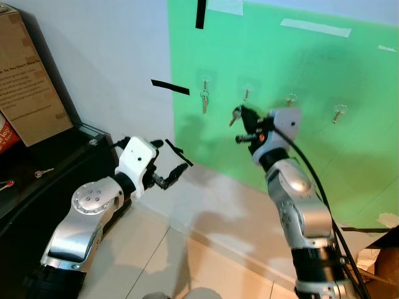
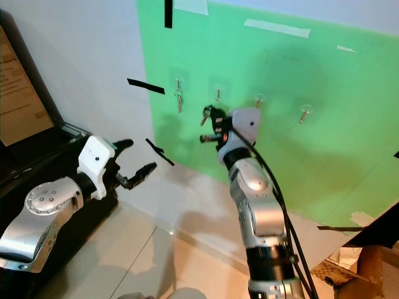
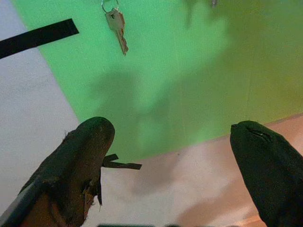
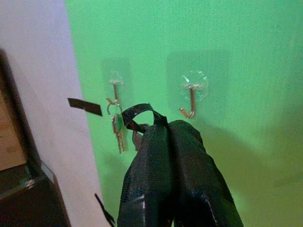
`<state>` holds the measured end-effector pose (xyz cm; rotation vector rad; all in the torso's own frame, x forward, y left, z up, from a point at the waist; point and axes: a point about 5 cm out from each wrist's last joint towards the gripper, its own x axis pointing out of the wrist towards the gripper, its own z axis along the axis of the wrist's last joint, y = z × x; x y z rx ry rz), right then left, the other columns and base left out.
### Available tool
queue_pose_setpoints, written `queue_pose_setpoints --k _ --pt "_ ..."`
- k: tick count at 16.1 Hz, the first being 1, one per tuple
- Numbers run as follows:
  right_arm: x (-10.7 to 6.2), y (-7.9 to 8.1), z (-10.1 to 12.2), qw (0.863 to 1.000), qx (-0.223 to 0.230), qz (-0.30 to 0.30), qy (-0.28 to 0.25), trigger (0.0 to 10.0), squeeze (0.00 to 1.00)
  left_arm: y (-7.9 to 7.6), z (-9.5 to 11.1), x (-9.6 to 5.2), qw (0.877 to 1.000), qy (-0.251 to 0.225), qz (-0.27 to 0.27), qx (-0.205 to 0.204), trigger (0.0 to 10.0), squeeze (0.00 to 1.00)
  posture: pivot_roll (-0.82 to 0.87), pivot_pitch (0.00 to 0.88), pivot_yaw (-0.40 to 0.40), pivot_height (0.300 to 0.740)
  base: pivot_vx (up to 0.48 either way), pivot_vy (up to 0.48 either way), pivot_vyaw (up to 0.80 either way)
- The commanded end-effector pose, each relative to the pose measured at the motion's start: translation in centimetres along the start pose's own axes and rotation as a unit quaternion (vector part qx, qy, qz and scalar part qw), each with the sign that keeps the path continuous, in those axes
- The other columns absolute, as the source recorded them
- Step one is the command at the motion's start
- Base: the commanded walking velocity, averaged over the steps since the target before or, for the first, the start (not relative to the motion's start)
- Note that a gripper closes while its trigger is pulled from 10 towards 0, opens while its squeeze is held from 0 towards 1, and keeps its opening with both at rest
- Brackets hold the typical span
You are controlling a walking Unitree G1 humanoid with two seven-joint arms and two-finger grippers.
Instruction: Hang keys on a hook
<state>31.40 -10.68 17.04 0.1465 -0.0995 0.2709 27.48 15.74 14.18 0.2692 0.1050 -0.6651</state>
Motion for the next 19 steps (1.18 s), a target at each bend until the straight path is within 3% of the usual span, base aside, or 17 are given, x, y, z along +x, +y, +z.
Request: queue_pose_setpoints --k 1,13,19 --pt "0.4 -0.1 0.4 1.0 0.003 -0.004 -0.006 10.0 0.0 -0.1 0.4 0.0 1.0 -0.003 -0.009 0.007 10.0 0.0 0.07 0.0 -0.004 0.74 0.0 0.0 0.0" --pt "1.7 -1.1 1.3 0.998 0.028 -0.058 -0.006 10.0 0.0 -0.2 0.4 -0.1 1.0 -0.001 -0.018 0.004 10.0 0.0 0.07 0.0 -0.006 0.74 0.0 0.0 0.0" --pt "2.3 -0.7 1.6 0.998 0.036 -0.047 -0.007 10.0 0.0 -0.3 0.4 0.0 1.0 -0.001 -0.021 0.003 10.0 0.0 0.06 0.0 -0.004 0.74 0.0 0.0 0.0"
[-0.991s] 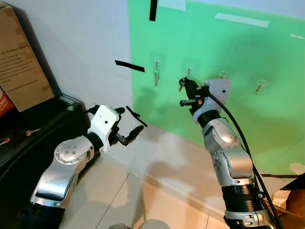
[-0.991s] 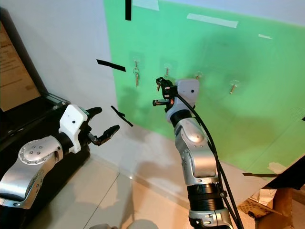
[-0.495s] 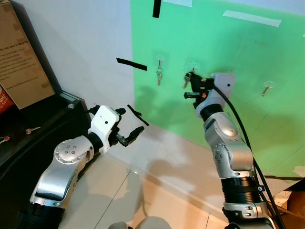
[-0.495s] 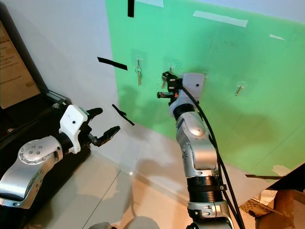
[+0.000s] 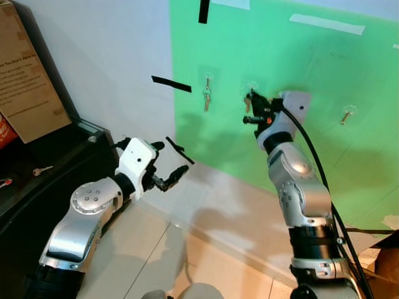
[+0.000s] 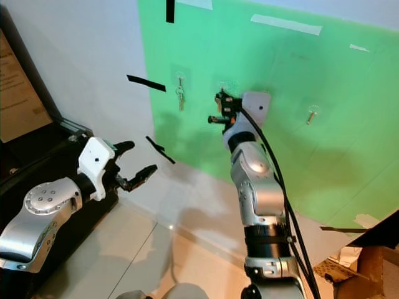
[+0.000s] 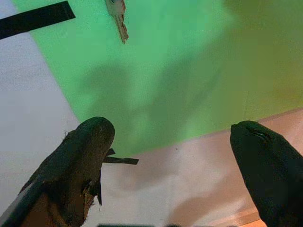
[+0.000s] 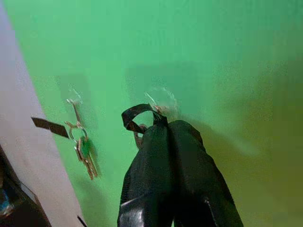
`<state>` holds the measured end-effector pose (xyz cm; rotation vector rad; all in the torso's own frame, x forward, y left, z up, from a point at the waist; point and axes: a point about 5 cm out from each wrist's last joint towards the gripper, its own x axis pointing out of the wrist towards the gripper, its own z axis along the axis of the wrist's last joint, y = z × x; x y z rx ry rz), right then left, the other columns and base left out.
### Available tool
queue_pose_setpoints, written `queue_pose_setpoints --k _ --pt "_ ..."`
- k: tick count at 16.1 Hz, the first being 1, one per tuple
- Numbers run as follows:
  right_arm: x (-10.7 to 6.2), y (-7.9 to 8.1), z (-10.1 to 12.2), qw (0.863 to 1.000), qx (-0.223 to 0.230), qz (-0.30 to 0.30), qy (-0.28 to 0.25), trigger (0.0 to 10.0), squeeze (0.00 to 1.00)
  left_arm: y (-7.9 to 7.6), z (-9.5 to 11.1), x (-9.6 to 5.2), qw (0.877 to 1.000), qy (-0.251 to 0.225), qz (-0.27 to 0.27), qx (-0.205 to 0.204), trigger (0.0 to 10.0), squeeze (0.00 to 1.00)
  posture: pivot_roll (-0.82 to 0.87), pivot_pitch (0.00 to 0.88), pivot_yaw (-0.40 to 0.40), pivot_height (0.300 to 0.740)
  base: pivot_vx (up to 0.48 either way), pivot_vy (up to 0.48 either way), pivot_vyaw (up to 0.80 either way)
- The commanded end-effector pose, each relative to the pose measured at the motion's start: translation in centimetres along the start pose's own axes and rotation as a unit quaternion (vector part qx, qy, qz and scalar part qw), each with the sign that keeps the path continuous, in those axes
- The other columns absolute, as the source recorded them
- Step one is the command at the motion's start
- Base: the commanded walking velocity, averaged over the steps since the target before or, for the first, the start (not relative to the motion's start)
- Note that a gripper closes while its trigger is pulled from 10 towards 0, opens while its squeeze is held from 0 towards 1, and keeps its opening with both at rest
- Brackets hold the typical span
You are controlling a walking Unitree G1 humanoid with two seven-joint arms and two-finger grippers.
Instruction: Hang keys on a hook
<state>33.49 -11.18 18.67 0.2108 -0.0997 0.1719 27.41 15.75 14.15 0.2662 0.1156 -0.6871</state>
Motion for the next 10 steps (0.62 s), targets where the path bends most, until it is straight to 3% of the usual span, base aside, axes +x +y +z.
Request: queue_pose_setpoints --k 1,10 --pt "0.3 0.2 0.2 1.0 0.007 0.004 0.001 10.0 0.0 -0.3 0.4 0.1 1.0 -0.004 -0.01 0.005 10.0 0.0 0.06 0.0 -0.005 0.74 0.0 0.0 0.0" --pt "1.4 -1.0 0.2 0.999 -0.015 -0.019 0.026 10.0 0.0 -0.8 0.4 0.8 1.0 -0.007 -0.017 0.002 10.0 0.0 0.05 0.0 -0.01 0.74 0.0 0.0 0.0"
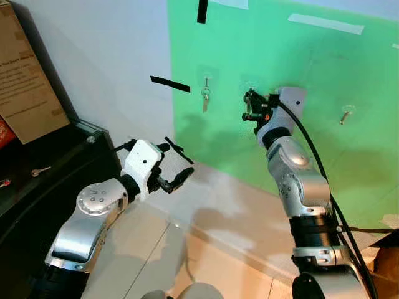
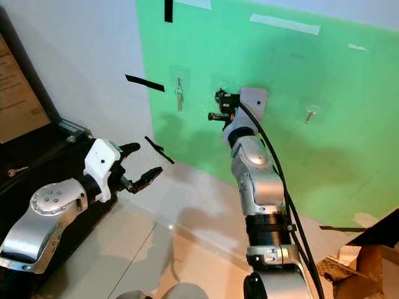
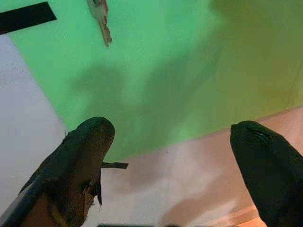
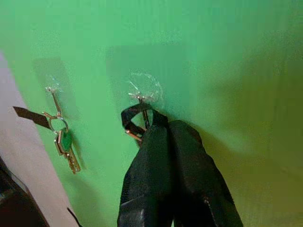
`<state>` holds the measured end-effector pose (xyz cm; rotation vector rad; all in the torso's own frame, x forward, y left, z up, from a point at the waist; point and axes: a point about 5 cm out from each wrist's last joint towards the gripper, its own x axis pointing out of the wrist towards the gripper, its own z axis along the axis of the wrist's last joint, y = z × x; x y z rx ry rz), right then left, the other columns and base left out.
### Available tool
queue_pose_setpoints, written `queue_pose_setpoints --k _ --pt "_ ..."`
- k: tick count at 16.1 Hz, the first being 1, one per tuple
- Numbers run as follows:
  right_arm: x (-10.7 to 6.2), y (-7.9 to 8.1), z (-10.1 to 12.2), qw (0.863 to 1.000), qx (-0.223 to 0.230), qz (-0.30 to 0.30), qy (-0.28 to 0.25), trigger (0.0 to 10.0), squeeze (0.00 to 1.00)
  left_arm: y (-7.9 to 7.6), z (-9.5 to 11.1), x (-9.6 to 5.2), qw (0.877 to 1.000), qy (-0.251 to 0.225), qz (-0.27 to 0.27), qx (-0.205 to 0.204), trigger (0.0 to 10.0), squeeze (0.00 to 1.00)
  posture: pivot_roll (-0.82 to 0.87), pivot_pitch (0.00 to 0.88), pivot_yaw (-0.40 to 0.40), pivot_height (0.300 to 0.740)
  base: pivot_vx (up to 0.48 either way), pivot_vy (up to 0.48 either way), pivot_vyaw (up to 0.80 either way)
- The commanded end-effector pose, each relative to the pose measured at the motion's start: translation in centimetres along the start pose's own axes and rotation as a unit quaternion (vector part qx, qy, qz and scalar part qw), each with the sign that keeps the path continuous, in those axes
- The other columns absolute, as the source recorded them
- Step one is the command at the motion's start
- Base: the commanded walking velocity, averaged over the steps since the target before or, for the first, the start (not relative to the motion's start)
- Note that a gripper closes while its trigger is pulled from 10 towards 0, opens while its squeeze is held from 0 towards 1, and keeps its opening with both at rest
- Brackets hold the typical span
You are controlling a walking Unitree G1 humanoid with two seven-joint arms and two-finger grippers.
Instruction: Hang keys on a hook
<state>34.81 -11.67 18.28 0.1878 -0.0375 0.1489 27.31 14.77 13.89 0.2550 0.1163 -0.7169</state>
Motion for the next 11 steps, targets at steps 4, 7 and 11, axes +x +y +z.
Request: queue_pose_setpoints --k 4,7,11 --pt "0.7 -0.5 1.1 1.0 -0.01 -0.009 -0.004 10.0 0.0 -0.4 0.2 0.1 1.0 -0.003 -0.001 0.002 10.0 0.0 0.04 0.0 -0.023 0.74 0.0 0.0 0.0" --pt "1.2 -0.2 1.4 1.0 -0.007 -0.007 -0.004 10.0 0.0 -0.5 0.0 0.3 1.0 -0.001 0.0 -0.001 10.0 0.0 0.04 0.0 -0.024 0.74 0.0 0.0 0.0" --pt "1.8 -0.1 1.4 1.0 0.015 -0.007 0.001 10.0 0.0 -0.6 0.1 0.2 1.0 -0.003 0.01 0.002 10.0 0.0 0.07 0.0 -0.046 0.74 0.0 0.0 0.0"
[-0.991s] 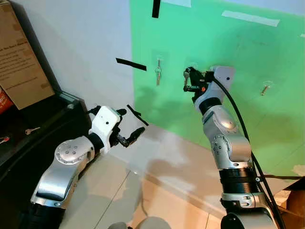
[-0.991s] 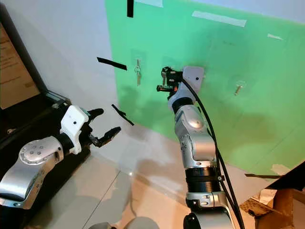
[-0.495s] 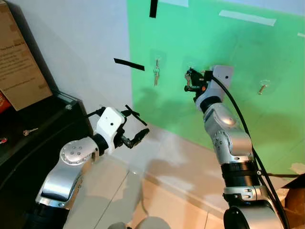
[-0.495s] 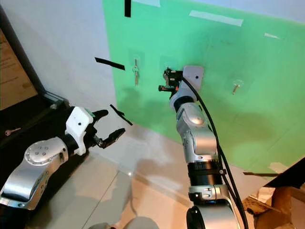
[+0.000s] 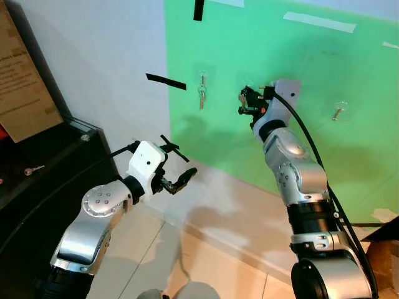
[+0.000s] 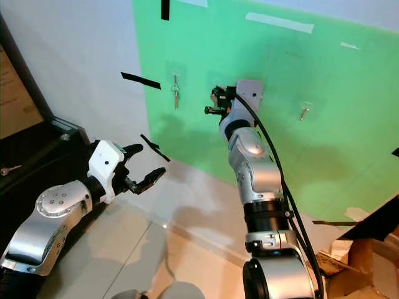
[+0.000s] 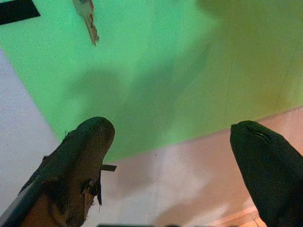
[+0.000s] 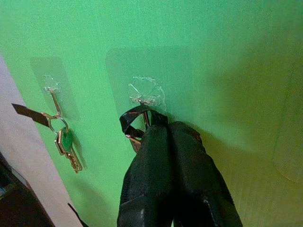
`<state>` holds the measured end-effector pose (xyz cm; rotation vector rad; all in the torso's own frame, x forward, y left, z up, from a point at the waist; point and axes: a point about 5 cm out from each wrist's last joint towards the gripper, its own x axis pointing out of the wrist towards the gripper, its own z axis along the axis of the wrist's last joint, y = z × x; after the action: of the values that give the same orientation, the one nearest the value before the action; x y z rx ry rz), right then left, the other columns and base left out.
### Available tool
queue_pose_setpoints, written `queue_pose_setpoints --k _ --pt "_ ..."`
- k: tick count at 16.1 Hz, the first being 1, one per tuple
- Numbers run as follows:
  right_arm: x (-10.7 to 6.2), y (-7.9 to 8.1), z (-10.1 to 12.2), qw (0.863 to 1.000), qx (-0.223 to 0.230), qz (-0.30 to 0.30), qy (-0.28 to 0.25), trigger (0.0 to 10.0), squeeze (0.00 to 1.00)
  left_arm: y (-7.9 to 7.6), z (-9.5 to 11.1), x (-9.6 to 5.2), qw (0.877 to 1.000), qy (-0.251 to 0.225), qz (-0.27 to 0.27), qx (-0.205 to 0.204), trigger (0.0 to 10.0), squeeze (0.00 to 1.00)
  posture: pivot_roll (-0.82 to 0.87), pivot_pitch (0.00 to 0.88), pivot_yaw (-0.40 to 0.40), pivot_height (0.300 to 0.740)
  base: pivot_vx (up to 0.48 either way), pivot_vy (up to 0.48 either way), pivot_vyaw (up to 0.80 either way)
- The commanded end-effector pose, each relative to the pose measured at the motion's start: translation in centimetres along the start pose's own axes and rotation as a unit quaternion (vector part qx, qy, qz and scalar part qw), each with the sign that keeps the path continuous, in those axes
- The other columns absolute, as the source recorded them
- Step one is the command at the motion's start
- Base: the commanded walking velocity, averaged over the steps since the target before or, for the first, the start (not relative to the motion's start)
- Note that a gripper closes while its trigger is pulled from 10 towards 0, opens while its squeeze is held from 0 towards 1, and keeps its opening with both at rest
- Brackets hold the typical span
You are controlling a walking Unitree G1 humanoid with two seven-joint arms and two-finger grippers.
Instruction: Hang keys on a hook
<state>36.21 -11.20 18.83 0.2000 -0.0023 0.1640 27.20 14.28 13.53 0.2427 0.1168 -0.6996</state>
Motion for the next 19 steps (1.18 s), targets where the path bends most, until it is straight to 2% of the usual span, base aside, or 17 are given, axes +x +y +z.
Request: queue_pose_setpoints --k 1,3,7,11,12,13,16,19 --pt "0.5 -0.2 1.1 1.0 0.006 -0.012 -0.015 10.0 0.0 0.1 0.3 -0.2 1.0 -0.003 0.004 0.009 10.0 0.0 0.08 0.0 -0.055 0.74 0.0 0.0 0.0" --pt "0.9 -0.1 1.4 1.0 0.01 -0.008 -0.013 10.0 0.0 0.3 0.3 -0.3 1.0 -0.006 0.012 0.008 10.0 0.0 0.08 0.0 -0.067 0.74 0.0 0.0 0.0" --pt "1.3 0.3 1.3 1.0 0.015 0.011 0.006 10.0 0.0 -0.2 0.2 -0.4 1.0 -0.007 0.017 0.004 10.0 0.0 0.1 0.0 -0.089 0.74 0.0 0.0 0.0" --pt "1.4 0.5 -0.1 0.998 0.003 0.028 0.063 10.0 0.0 -0.3 0.1 -0.6 1.0 -0.005 0.021 0.003 10.0 0.0 0.1 0.0 -0.09 0.74 0.0 0.0 0.0" --pt "1.0 0.2 -1.2 0.995 0.005 0.025 0.096 10.0 0.0 -0.4 0.1 -0.6 1.0 -0.004 0.016 0.006 10.0 0.0 0.09 0.0 -0.078 0.74 0.0 0.0 0.0" --pt "0.7 0.1 -1.7 0.994 0.011 0.023 0.106 10.0 0.0 -0.4 0.1 -0.5 1.0 -0.003 0.01 0.008 10.0 0.0 0.08 0.0 -0.068 0.74 0.0 0.0 0.0" --pt "0.1 -0.1 -1.8 0.993 0.037 0.022 0.109 10.0 0.0 -0.3 0.3 -0.3 1.0 0.0 -0.004 0.013 10.0 0.0 0.06 0.0 -0.031 0.74 0.0 0.0 0.0" --pt "-0.7 -0.9 -1.7 0.993 0.043 0.015 0.105 10.0 0.0 -0.3 0.5 0.0 1.0 0.0 -0.012 0.015 10.0 0.0 0.04 0.0 -0.013 0.74 0.0 0.0 0.0"
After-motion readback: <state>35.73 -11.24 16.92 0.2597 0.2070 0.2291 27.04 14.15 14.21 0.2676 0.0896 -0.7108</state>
